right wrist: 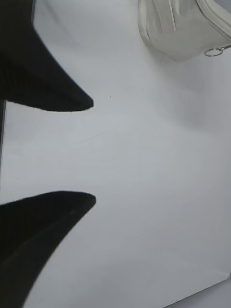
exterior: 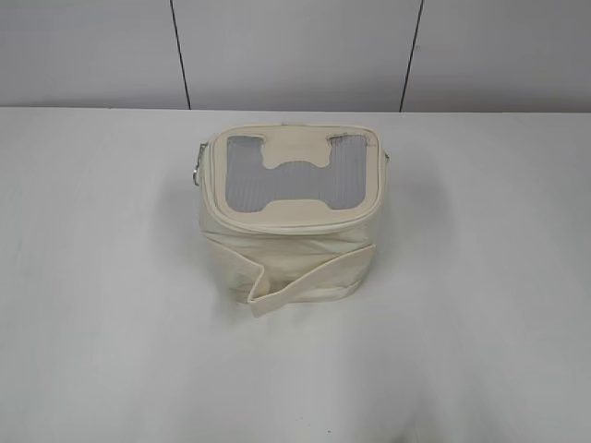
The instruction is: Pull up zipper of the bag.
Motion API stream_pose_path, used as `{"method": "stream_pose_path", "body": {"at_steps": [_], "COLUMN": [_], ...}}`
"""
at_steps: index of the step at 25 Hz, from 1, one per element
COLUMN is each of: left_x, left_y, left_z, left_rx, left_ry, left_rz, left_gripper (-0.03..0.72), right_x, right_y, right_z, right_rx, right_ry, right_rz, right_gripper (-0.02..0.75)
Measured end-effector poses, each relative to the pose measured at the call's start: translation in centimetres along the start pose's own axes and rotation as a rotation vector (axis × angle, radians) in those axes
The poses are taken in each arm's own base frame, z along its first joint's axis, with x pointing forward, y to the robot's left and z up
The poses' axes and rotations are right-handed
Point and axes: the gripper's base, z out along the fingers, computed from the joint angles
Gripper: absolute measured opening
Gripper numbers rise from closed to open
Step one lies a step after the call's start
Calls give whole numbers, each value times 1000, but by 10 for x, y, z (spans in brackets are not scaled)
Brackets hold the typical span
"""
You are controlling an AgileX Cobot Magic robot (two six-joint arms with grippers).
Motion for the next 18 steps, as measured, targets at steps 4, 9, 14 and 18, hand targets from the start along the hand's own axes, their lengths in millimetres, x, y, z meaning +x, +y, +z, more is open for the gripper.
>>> {"method": "stream_pose_path", "body": {"at_steps": [4,9,14,18], "left_x": [0,0,0,0], "left_y": [0,0,0,0], "left_z": [0,0,0,0], "left_rx": [0,0,0,0], "left_ry": [0,0,0,0], "left_rz": [0,0,0,0], "left_gripper": [232,232,232,232], "right_x": [0,0,0,0], "right_y": [0,0,0,0], "right_z": [0,0,0,0], "right_rx": [0,0,0,0], "right_ry": [0,0,0,0], "right_rz": [0,0,0,0], "right_gripper": [425,425,424,424]}}
